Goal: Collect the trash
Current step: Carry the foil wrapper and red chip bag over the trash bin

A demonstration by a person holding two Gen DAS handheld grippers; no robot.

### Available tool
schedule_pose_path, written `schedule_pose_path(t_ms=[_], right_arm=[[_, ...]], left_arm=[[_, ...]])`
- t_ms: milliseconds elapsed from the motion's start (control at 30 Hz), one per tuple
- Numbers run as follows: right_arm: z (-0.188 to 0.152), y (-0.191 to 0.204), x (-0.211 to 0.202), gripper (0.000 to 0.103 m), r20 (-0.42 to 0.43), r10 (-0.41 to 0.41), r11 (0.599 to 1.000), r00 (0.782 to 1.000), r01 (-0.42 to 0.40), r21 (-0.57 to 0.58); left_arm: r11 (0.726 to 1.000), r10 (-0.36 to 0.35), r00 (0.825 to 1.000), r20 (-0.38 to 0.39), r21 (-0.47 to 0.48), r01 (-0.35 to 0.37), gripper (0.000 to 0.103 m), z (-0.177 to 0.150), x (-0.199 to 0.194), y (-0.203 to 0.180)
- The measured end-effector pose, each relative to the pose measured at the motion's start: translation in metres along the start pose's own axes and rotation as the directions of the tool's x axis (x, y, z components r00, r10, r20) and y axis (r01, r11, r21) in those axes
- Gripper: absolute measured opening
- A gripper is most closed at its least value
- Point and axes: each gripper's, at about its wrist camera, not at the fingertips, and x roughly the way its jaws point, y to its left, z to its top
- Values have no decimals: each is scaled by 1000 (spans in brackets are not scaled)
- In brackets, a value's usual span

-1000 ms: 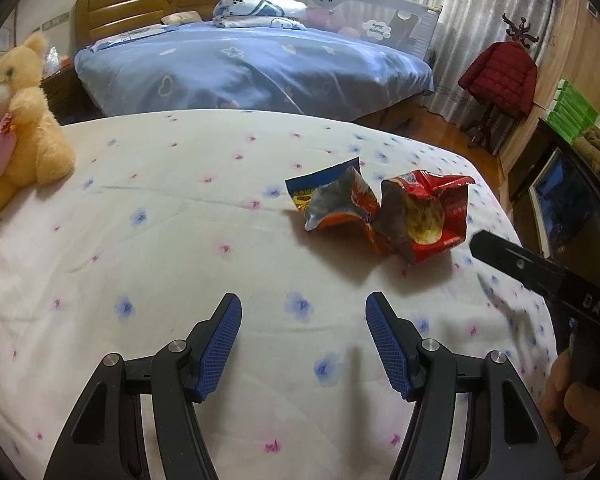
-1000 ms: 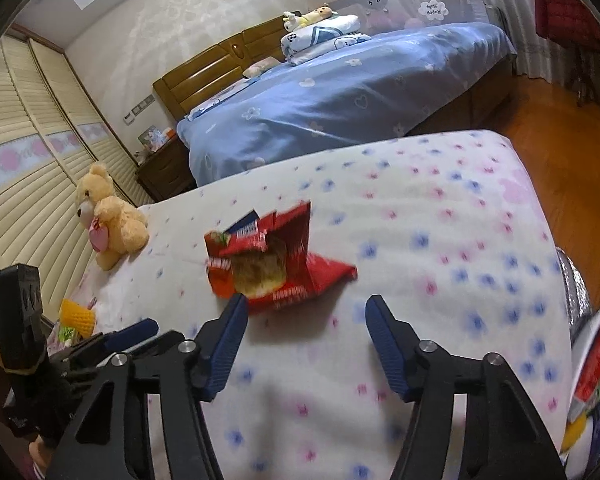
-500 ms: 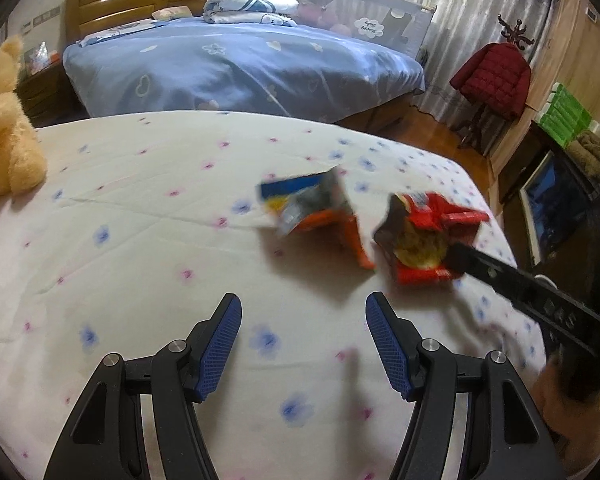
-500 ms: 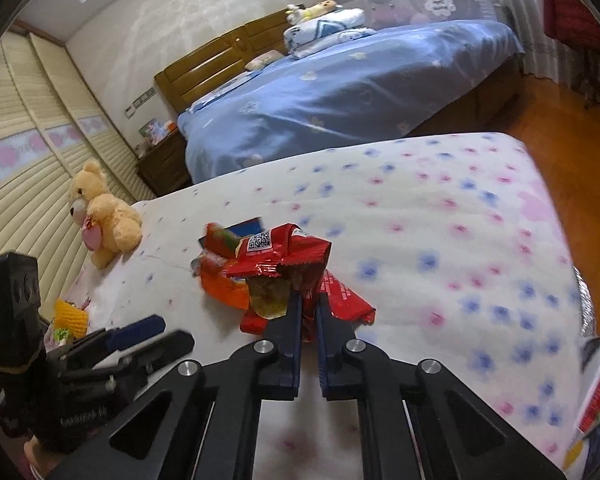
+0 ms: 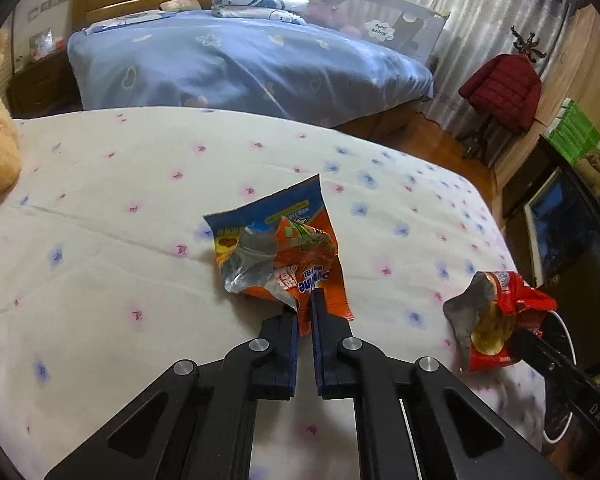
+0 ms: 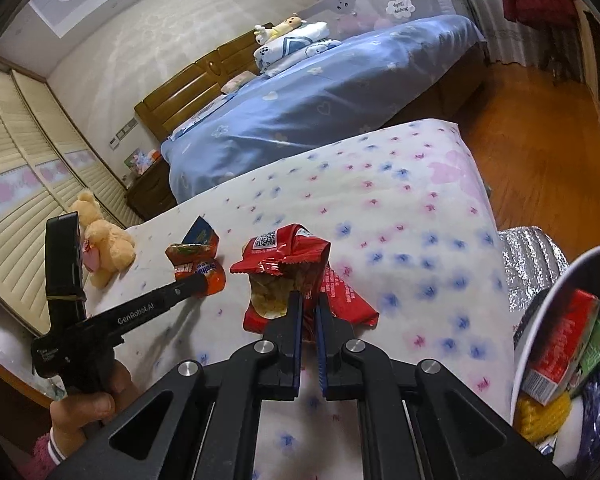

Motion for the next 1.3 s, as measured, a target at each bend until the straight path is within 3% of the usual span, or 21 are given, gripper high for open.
schedule_pose_path(t_ms=[767,1300], right_arm=[[-42,11,-54,6,49,-1,999,999,-1,33],[-64,6,-96,6,105,-55,998,993,51,36]], left_arm=[[994,-50,998,34,103,46,2,-72,-107,-39],[983,-60,997,47,176,51,2,-98,-137,-68]])
